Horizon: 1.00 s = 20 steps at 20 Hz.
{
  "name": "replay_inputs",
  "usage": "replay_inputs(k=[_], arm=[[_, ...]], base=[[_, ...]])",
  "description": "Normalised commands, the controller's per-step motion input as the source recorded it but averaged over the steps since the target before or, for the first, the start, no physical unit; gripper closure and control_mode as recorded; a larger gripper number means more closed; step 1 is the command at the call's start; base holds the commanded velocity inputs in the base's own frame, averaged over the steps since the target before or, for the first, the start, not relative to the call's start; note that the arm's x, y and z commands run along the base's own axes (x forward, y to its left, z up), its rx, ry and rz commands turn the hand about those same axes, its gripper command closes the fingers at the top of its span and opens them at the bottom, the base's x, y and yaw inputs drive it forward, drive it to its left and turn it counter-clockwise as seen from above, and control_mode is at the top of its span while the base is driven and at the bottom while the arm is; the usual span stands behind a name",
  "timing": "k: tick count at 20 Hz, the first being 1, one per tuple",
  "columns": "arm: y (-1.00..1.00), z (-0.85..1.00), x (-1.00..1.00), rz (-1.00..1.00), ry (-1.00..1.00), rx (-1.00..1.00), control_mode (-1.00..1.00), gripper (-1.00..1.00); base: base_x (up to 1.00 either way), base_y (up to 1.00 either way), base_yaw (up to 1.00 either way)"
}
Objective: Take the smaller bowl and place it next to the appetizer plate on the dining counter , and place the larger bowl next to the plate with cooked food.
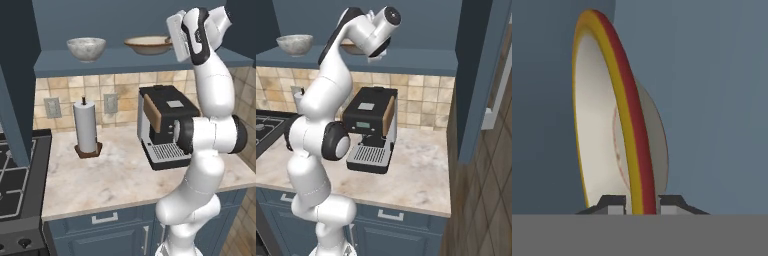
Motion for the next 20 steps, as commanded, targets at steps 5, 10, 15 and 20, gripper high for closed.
replay_inputs(k=[5,10,15,20], arm=[[-0.49,-0.06,-0.92,-0.07,-0.33,0.07,-1.0,1.0],[-0.18,-0.1,-1.0,-0.08,-0.37,0.22,-1.0,1.0],[0.23,-0.1,-1.0,-0.05,-0.3,0.25,-1.0,1.0],[0.47,0.0,-1.0,-0.03,-0.24,0.17,-1.0,1.0]], base=[[0.0,0.0,0.0],[0.0,0.0,0.0],[0.0,0.0,0.0],[0.0,0.0,0.0]])
